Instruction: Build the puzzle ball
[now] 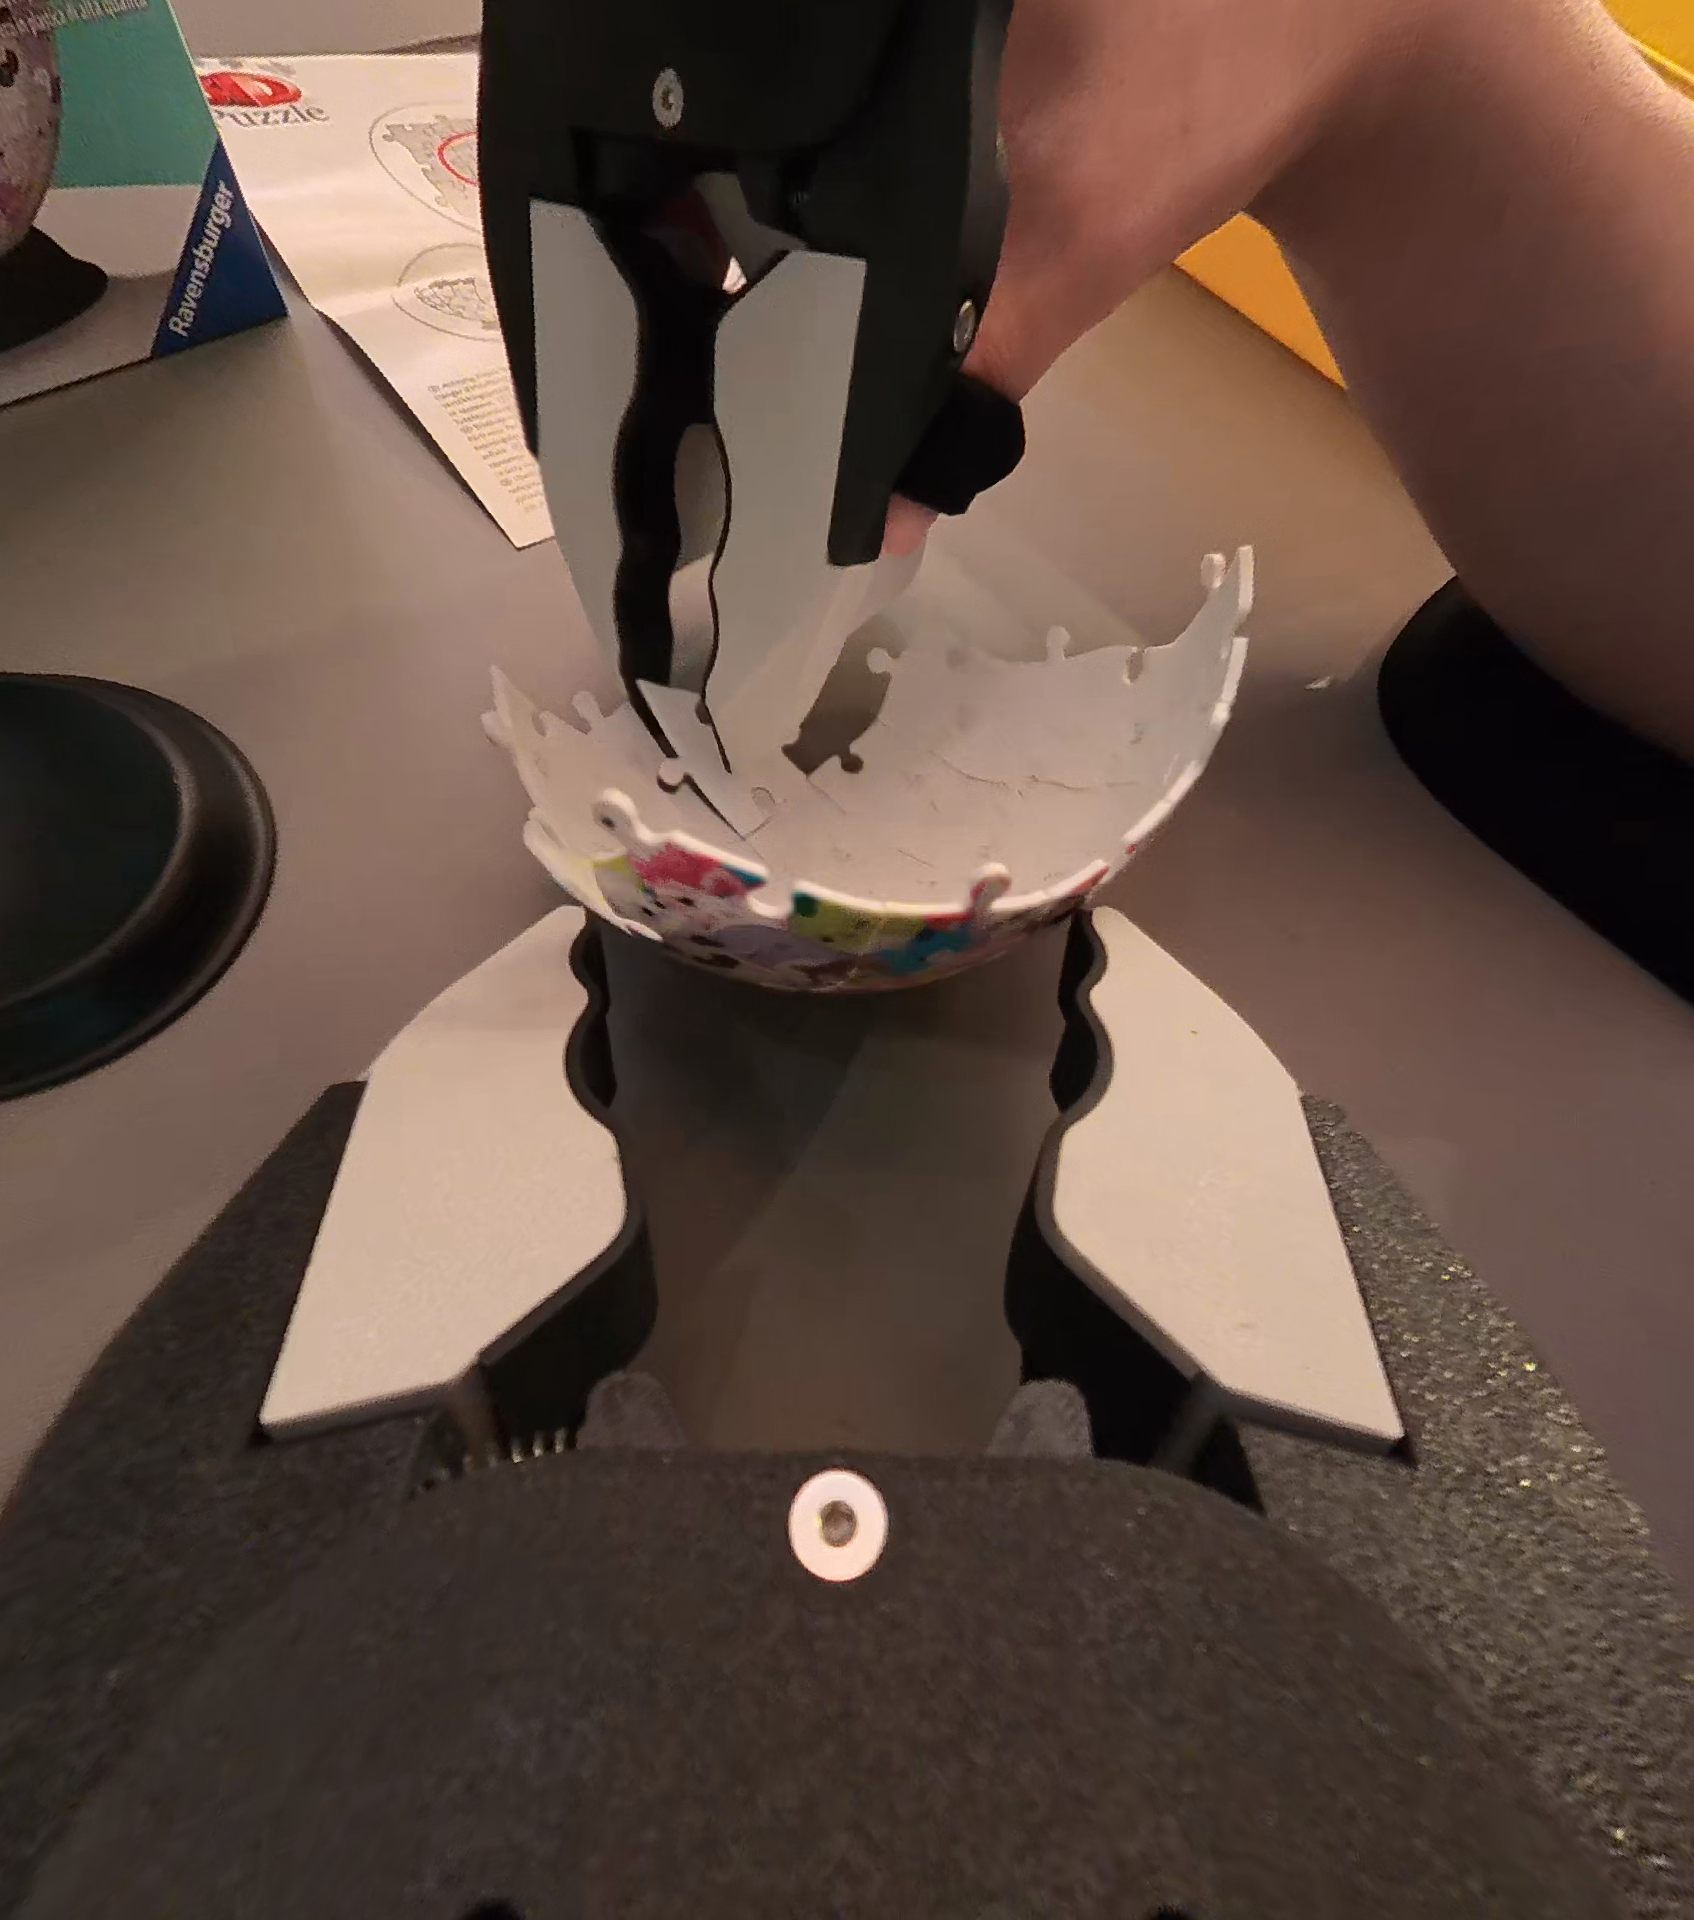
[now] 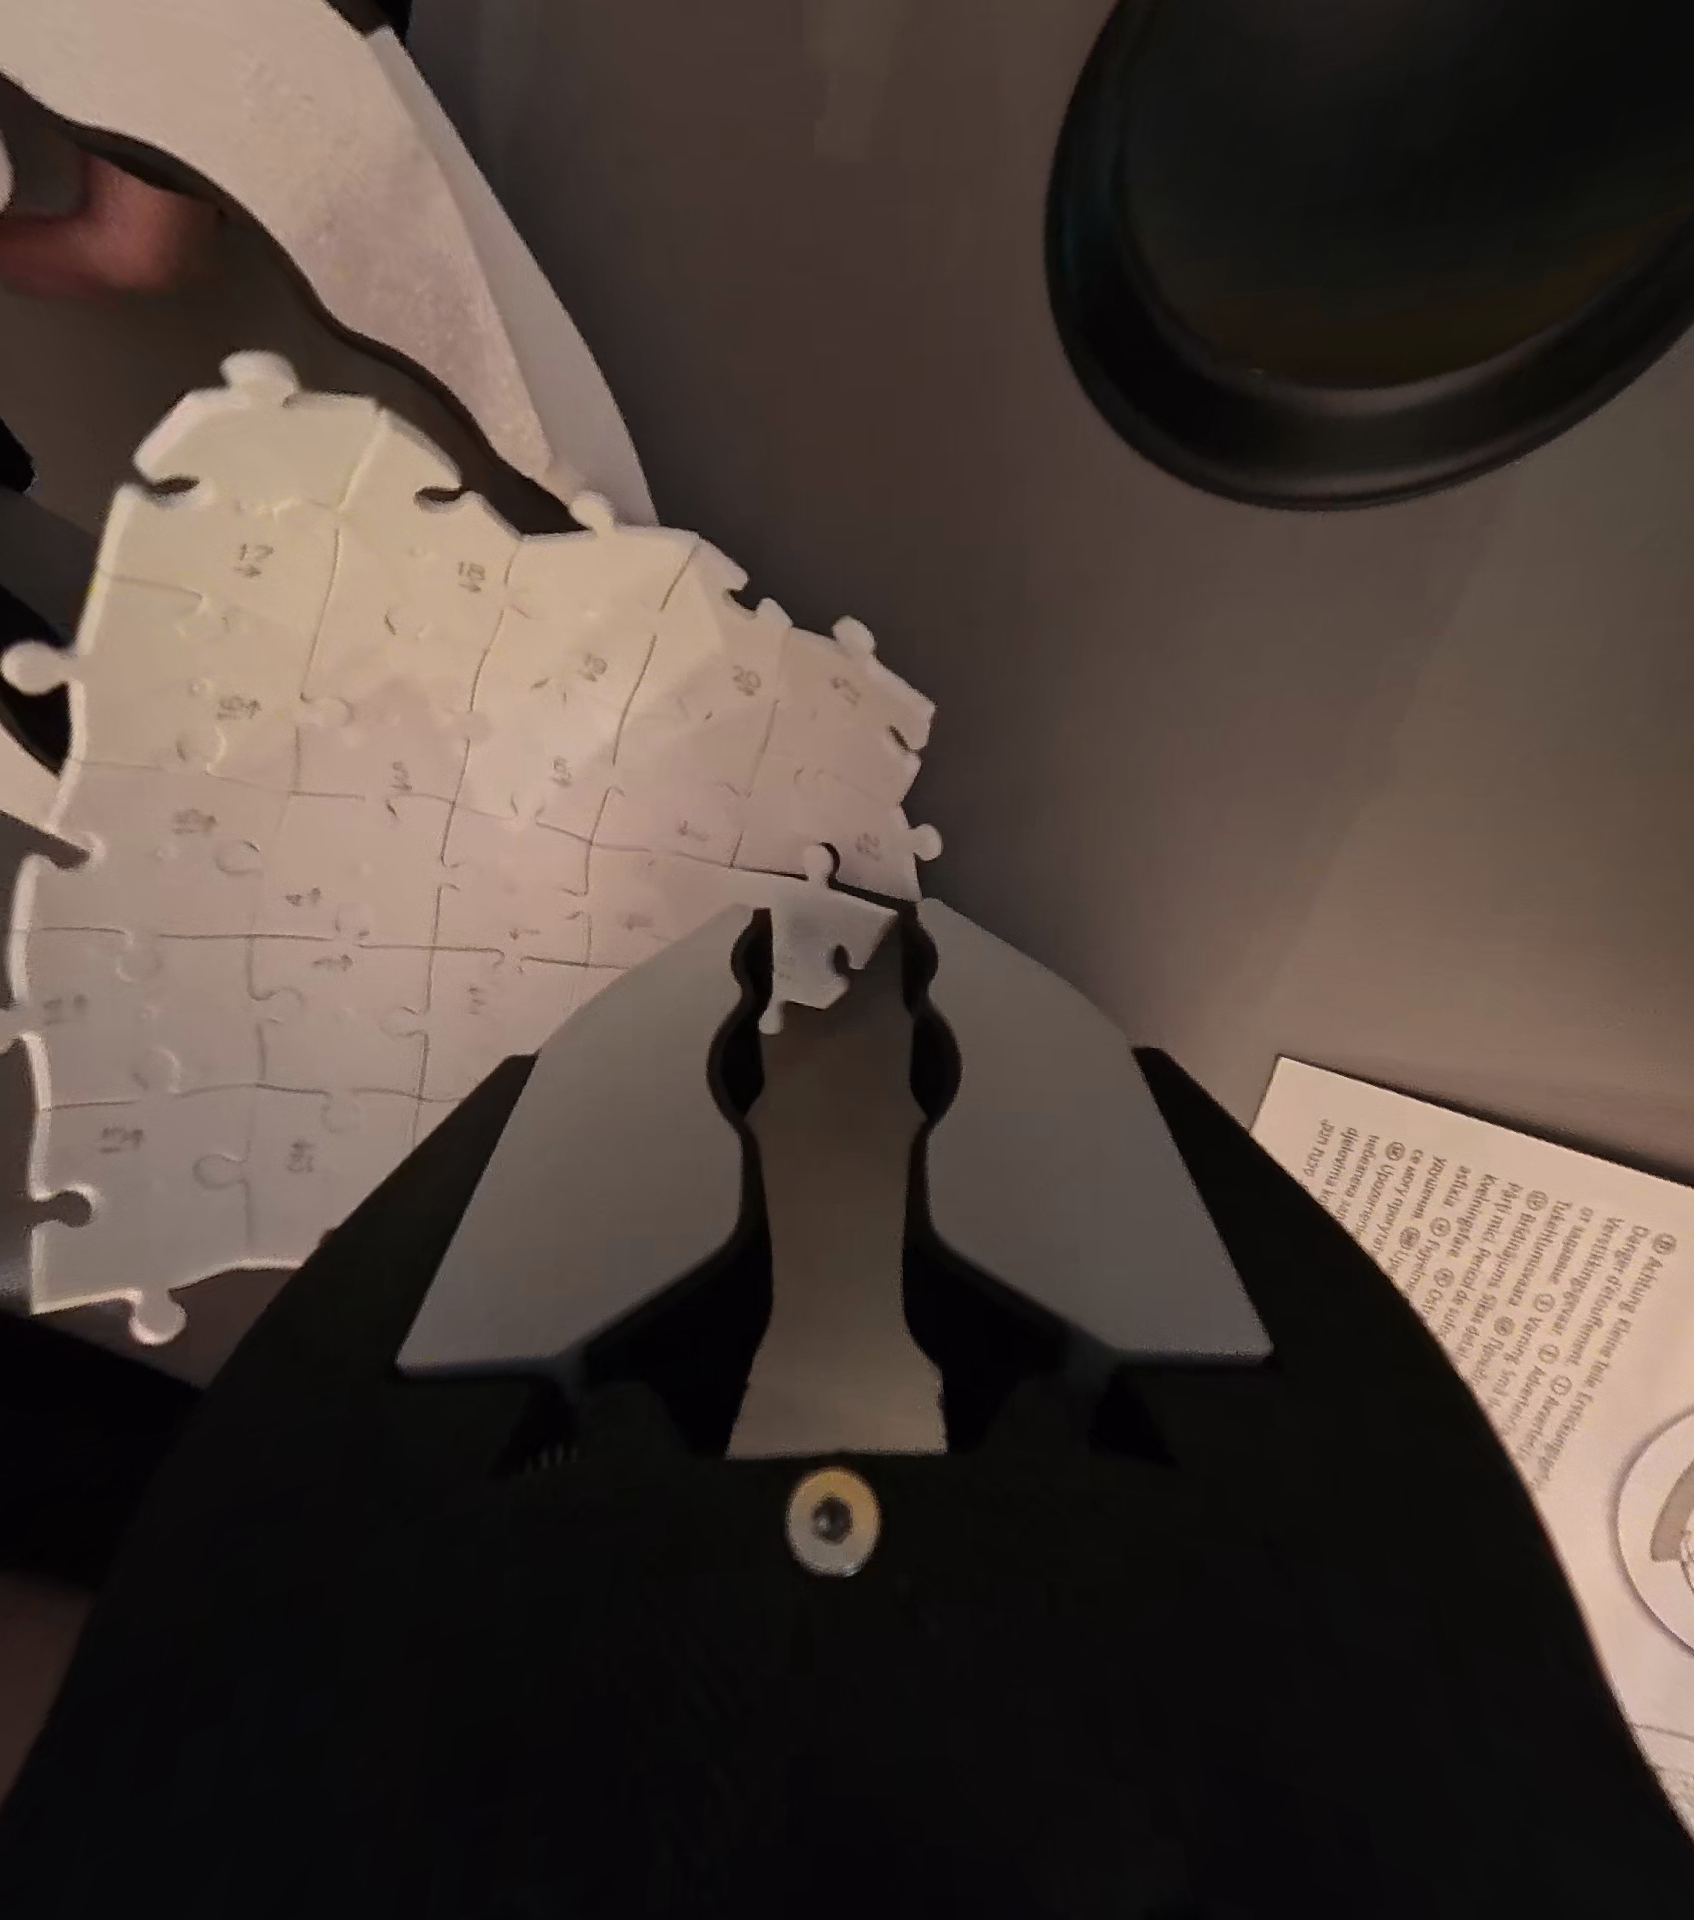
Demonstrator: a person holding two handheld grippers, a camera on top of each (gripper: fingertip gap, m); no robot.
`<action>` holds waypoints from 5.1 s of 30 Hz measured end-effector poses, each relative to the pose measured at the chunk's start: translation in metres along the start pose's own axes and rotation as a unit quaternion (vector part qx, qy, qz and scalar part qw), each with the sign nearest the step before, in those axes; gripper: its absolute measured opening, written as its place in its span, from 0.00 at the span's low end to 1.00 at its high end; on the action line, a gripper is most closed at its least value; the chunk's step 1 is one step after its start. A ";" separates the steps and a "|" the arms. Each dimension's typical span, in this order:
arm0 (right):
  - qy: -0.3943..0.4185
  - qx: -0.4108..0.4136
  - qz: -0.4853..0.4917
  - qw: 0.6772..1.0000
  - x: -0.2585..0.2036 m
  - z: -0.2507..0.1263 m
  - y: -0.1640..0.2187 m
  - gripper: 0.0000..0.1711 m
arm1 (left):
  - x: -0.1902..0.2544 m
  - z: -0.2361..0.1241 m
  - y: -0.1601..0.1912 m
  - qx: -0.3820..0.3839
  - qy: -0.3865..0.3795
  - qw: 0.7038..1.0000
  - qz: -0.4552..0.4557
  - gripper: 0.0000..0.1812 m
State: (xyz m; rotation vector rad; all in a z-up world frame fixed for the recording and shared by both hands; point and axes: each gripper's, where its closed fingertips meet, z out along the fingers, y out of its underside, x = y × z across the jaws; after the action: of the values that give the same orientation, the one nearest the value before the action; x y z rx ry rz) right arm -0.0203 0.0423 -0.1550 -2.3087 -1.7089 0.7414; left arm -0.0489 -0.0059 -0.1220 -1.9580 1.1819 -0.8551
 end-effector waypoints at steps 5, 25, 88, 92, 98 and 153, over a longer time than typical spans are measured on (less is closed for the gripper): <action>0.009 0.004 0.003 1.000 0.002 -0.001 -0.001 0.16 | 0.001 0.001 -0.001 0.002 0.002 1.000 -0.001 0.45; -0.026 0.059 0.057 0.996 0.005 -0.027 0.011 0.18 | -0.002 -0.001 0.011 0.003 -0.008 1.000 -0.018 0.47; 0.106 0.074 -0.014 0.992 0.016 -0.012 0.020 0.09 | 0.018 -0.030 0.028 0.016 0.025 0.999 -0.028 0.51; 0.106 0.066 -0.016 0.992 0.011 -0.014 0.026 0.01 | 0.019 -0.035 0.028 0.022 0.029 0.999 -0.036 0.51; 0.096 0.074 0.021 0.992 -0.001 -0.017 0.042 0.01 | 0.018 -0.050 0.031 0.029 0.023 0.998 -0.049 0.50; 0.333 0.053 -0.235 0.912 -0.161 -0.118 0.003 0.11 | 0.111 -0.072 -0.074 0.083 0.304 0.941 -0.127 0.29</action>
State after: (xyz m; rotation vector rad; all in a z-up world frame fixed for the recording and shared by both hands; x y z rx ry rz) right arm 0.0050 -0.0909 -0.0089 -1.6682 -1.7006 -0.0538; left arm -0.0320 -0.0961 -0.0017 -1.7777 1.1416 -1.7276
